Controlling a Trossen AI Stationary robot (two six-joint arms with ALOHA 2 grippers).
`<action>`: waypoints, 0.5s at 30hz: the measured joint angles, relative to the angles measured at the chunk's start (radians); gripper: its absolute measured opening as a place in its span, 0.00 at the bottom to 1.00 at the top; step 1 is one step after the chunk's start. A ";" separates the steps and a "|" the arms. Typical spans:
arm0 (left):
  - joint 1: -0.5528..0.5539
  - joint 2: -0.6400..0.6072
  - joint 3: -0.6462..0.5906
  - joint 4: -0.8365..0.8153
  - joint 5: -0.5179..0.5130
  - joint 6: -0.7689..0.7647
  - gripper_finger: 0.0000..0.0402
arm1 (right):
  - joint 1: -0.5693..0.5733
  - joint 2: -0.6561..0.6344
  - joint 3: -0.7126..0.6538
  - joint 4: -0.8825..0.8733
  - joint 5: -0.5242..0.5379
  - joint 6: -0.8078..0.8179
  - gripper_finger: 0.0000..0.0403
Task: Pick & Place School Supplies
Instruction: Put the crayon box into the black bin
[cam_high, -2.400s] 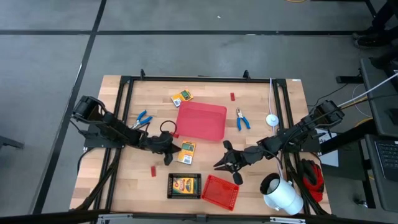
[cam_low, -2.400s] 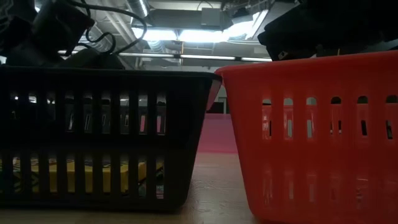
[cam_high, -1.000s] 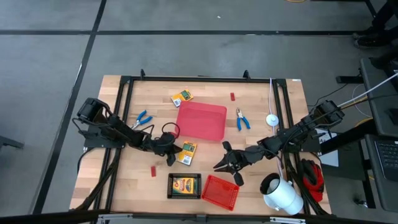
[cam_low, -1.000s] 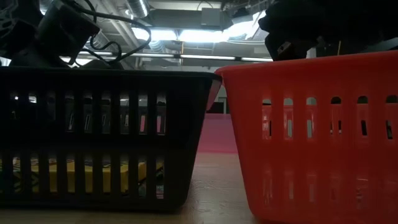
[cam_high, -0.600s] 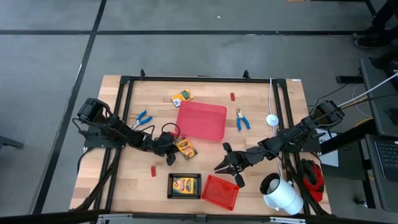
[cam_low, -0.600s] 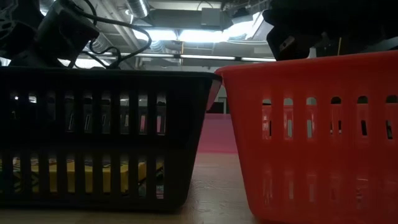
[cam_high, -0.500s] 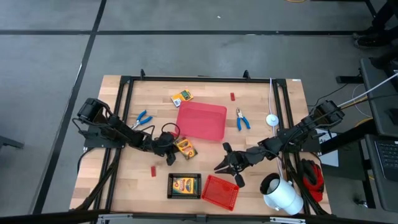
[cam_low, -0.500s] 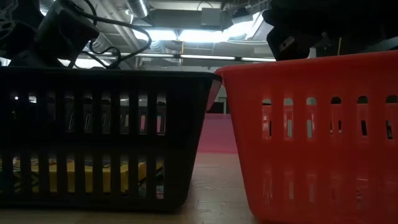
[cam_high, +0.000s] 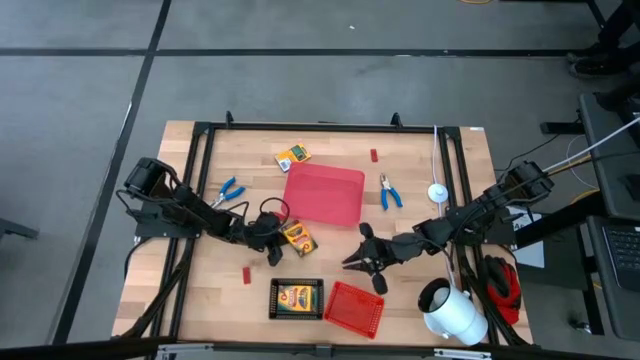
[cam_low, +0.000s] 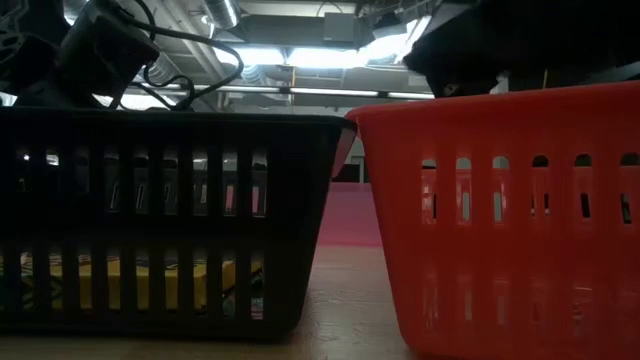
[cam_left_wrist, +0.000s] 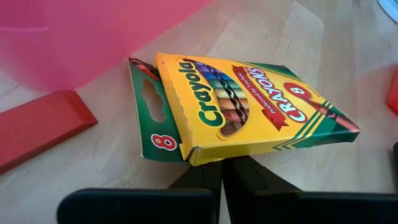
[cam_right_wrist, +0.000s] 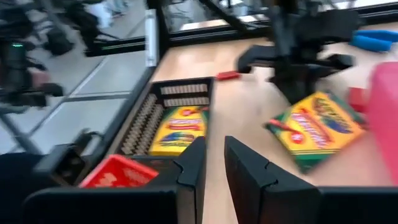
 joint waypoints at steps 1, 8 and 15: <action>0.000 0.000 0.000 0.000 0.000 0.000 0.00 | -0.002 0.000 0.004 -0.015 0.013 -0.006 0.15; 0.000 0.000 0.000 0.010 0.000 0.008 0.00 | 0.003 0.113 0.244 -0.347 0.061 -0.164 0.15; -0.012 0.004 -0.003 0.032 -0.014 0.022 0.00 | -0.021 0.320 0.497 -0.588 0.117 -0.211 0.15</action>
